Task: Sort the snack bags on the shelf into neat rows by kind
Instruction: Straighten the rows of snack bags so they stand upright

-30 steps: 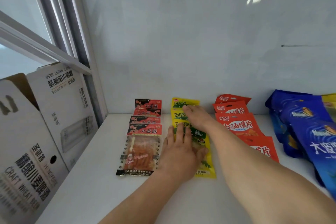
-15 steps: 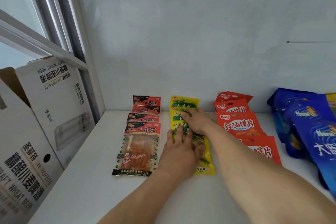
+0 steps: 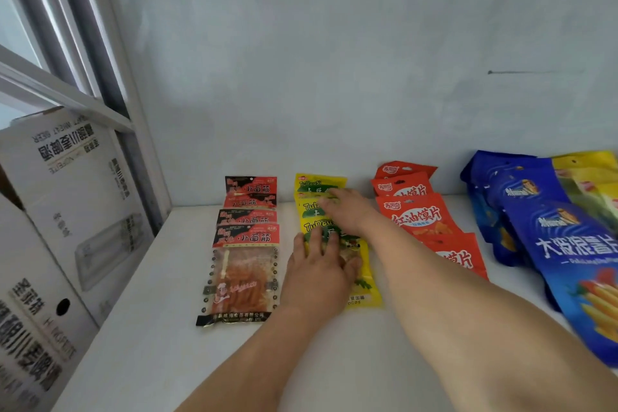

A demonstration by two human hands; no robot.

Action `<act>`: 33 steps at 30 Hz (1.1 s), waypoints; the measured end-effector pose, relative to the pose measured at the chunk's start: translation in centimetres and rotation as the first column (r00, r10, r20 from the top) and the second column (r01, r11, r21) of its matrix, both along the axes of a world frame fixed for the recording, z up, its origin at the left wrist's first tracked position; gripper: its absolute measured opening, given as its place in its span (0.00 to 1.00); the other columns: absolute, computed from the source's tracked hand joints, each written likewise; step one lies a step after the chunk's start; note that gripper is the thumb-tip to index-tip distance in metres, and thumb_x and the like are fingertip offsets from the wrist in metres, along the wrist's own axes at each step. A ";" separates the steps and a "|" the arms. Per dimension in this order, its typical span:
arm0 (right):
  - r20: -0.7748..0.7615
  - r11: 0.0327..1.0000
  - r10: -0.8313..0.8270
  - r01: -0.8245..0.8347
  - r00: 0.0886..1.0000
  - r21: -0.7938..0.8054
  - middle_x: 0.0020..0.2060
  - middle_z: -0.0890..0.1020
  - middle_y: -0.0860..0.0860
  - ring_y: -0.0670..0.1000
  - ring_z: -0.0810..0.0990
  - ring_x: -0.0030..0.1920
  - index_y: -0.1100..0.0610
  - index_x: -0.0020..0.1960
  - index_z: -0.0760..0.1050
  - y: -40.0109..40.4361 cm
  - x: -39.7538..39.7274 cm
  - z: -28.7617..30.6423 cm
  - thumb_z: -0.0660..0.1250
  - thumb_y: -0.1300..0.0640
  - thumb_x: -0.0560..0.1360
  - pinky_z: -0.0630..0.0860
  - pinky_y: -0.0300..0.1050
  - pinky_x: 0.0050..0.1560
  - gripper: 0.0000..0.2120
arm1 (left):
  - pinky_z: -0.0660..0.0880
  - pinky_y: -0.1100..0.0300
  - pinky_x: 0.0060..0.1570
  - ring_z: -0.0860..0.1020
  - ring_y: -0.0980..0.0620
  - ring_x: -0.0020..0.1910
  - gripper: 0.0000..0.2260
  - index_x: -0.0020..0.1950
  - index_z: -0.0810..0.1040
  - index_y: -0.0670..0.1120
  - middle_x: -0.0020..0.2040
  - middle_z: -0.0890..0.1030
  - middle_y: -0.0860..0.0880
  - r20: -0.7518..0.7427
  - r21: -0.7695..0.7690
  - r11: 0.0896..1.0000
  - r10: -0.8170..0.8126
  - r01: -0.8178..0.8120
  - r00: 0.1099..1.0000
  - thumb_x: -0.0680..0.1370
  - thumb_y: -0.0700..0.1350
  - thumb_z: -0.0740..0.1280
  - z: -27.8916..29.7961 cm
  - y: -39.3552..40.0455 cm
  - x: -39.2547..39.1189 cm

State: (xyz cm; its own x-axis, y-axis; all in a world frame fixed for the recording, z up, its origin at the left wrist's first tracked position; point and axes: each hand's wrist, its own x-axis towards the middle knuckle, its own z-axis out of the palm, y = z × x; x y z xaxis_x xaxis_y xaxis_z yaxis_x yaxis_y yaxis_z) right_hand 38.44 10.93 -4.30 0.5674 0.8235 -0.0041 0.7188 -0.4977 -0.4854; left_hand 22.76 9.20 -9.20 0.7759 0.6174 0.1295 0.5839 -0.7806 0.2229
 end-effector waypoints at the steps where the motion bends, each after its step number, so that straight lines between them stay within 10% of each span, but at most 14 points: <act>1: -0.003 0.999 -0.002 0.002 1.000 0.049 0.76 0.64 0.57 0.58 0.62 0.75 0.53 0.77 0.63 -0.5 -0.2 0.6 0.55 0.38 0.81 0.59 0.55 0.74 0.30 | 0.49 0.45 0.78 0.46 0.40 0.80 0.31 0.82 0.51 0.49 0.82 0.51 0.46 0.021 -0.011 1.000 0.014 -0.014 1.000 0.82 0.63 0.46 0.2 -0.1 -0.1; 11: -0.077 0.879 -0.076 0.103 0.994 0.465 0.69 0.74 0.51 0.52 0.73 0.68 0.51 0.71 0.71 -12.8 2.6 4.7 0.62 0.42 0.79 0.68 0.44 0.65 0.24 | 0.47 0.49 0.77 0.48 0.42 0.80 0.34 0.81 0.55 0.45 0.82 0.53 0.43 0.214 -0.024 0.994 0.107 -0.104 0.971 0.81 0.64 0.54 3.7 -2.3 1.3; 16: -0.158 0.854 -0.168 0.224 0.973 0.469 0.63 0.77 0.49 0.53 0.77 0.64 0.47 0.68 0.72 -19.0 4.8 1.4 0.64 0.40 0.77 0.74 0.51 0.64 0.21 | 0.57 0.50 0.76 0.60 0.42 0.77 0.29 0.77 0.62 0.40 0.75 0.65 0.40 0.517 -0.361 0.929 0.128 0.080 0.846 0.81 0.53 0.65 5.2 -8.6 7.2; 24: -0.272 0.914 -0.165 0.251 0.948 0.320 0.68 0.74 0.52 0.56 0.74 0.66 0.51 0.74 0.61 -20.4 6.3 -2.0 0.66 0.41 0.76 0.72 0.57 0.66 0.31 | 0.49 0.50 0.76 0.49 0.42 0.81 0.39 0.81 0.45 0.39 0.81 0.50 0.38 0.254 -0.396 0.909 0.247 -0.132 0.935 0.81 0.55 0.63 3.8 -11.5 10.7; 33: -0.300 0.910 -0.149 0.250 0.942 0.331 0.69 0.70 0.53 0.56 0.74 0.65 0.52 0.77 0.54 -19.0 7.1 -1.8 0.67 0.44 0.77 0.73 0.56 0.64 0.35 | 0.65 0.49 0.71 0.67 0.44 0.72 0.32 0.76 0.62 0.43 0.72 0.67 0.44 0.465 -0.552 0.832 0.371 -0.064 0.804 0.76 0.49 0.71 4.3 -10.5 12.1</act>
